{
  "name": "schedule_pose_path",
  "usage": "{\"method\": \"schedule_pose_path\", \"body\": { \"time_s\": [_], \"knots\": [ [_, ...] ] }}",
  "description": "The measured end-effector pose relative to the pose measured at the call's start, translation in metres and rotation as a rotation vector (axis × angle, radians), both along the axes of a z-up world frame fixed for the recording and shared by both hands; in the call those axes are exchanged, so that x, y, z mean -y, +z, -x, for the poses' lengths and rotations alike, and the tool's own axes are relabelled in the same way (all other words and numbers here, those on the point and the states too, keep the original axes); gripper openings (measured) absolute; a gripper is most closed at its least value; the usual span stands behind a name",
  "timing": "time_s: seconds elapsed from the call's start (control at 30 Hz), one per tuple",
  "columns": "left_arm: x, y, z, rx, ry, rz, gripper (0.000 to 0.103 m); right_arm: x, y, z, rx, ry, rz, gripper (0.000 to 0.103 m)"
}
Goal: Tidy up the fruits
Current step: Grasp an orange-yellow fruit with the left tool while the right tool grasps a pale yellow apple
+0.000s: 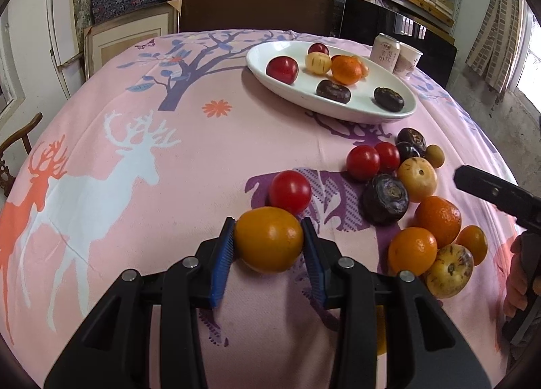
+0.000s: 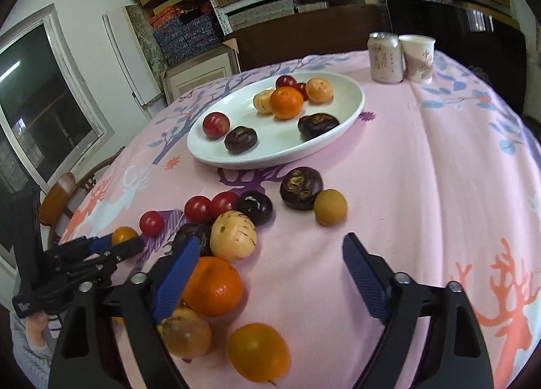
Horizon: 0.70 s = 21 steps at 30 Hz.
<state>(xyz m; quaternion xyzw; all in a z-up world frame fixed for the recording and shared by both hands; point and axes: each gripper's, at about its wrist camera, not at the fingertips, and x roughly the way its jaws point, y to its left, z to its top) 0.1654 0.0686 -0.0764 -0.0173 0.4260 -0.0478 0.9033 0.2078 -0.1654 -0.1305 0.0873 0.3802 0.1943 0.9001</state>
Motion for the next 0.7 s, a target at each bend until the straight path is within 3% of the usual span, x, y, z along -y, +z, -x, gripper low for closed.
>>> {"method": "schedule_pose_path", "body": {
  "time_s": [0.17,0.23,0.43,0.6,0.7],
  "knots": [
    [-0.001,0.0,-0.001,-0.002,0.001,0.009,0.039,-0.013,-0.009,-0.017,-0.091,0.047,-0.049,0.051],
    [-0.001,0.0,-0.001,-0.002,-0.001,0.007,0.039,-0.018,-0.01,-0.022,-0.114,0.062,-0.063,0.047],
    [0.001,-0.001,-0.002,-0.005,-0.006,-0.001,0.039,-0.028,-0.017,-0.024,-0.128,0.088,-0.062,0.037],
    [0.0,-0.001,-0.002,-0.007,-0.011,0.01,0.039,-0.03,-0.012,-0.016,-0.064,0.079,-0.007,0.037],
    [0.001,0.002,0.0,0.012,-0.021,0.02,0.038,-0.019,-0.003,-0.006,-0.023,0.065,-0.028,0.037]
  ]
}}
